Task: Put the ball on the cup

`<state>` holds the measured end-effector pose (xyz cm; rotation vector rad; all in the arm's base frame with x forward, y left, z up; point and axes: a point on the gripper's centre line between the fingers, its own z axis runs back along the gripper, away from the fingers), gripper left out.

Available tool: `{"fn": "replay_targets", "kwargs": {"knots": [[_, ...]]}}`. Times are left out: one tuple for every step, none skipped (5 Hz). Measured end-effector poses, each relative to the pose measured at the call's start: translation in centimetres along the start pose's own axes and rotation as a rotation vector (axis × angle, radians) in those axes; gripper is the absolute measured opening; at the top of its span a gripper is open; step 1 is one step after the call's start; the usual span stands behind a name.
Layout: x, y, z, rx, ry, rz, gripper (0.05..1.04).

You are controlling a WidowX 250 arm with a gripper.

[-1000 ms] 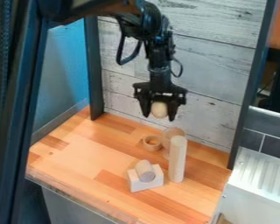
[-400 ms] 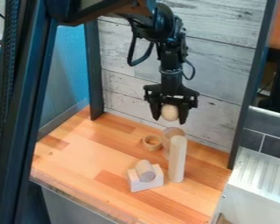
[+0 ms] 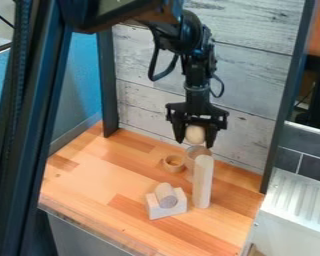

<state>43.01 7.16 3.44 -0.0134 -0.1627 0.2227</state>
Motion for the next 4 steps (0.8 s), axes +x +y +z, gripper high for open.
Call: {"fn": "replay_targets", "kwargs": {"knots": [[0.3, 0.0, 0.2, 0.003, -0.009, 0.005, 1.016], [0.4, -0.3, 0.1, -0.02, -0.018, 0.006, 1.009], [0.1, -0.2, 0.0, -0.031, -0.018, 0.018, 1.004], [1.0, 1.4, 2.9, 0.008, -0.058, 0.084, 1.003]]}}
